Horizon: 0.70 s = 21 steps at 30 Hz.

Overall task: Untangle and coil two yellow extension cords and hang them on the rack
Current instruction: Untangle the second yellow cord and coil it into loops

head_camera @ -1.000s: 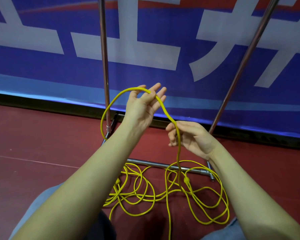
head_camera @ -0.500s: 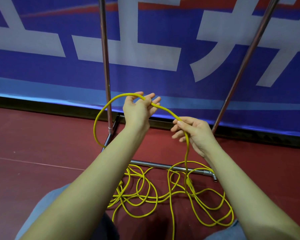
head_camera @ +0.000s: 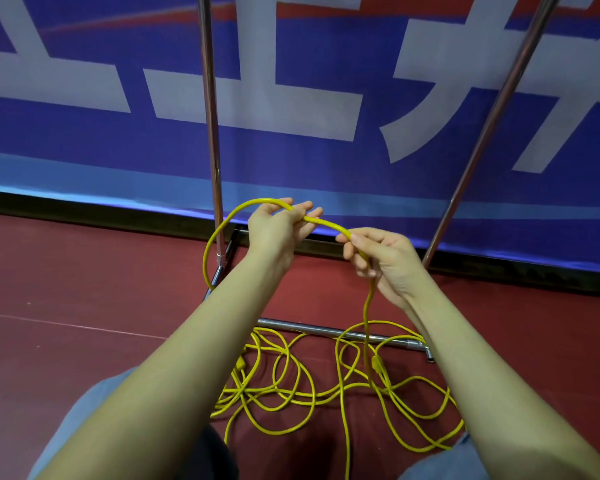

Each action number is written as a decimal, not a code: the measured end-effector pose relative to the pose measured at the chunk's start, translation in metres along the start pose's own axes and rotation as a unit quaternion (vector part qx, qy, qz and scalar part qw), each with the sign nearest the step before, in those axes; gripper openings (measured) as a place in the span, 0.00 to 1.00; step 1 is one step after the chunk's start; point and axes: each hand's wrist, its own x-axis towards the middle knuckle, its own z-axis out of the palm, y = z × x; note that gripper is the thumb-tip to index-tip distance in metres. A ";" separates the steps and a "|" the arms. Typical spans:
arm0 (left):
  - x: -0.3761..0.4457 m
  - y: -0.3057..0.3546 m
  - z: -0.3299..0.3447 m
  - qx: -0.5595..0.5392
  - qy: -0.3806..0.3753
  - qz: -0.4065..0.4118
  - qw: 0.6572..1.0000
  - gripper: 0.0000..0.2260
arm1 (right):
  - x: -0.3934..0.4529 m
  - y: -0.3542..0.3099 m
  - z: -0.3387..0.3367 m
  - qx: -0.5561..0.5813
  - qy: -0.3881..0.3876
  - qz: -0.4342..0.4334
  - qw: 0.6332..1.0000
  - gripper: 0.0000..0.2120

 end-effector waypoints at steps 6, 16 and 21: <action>0.001 -0.007 0.002 -0.030 -0.010 -0.057 0.998 0.09 | 0.006 0.004 -0.005 0.012 0.114 -0.005 0.993 0.08; -0.010 -0.010 0.014 -0.063 -0.098 -0.029 0.993 0.18 | 0.002 0.004 -0.001 0.053 0.025 0.029 0.998 0.11; -0.004 0.001 0.013 -0.131 -0.067 -0.003 0.989 0.18 | -0.001 0.015 -0.007 -0.064 -0.022 0.078 0.995 0.15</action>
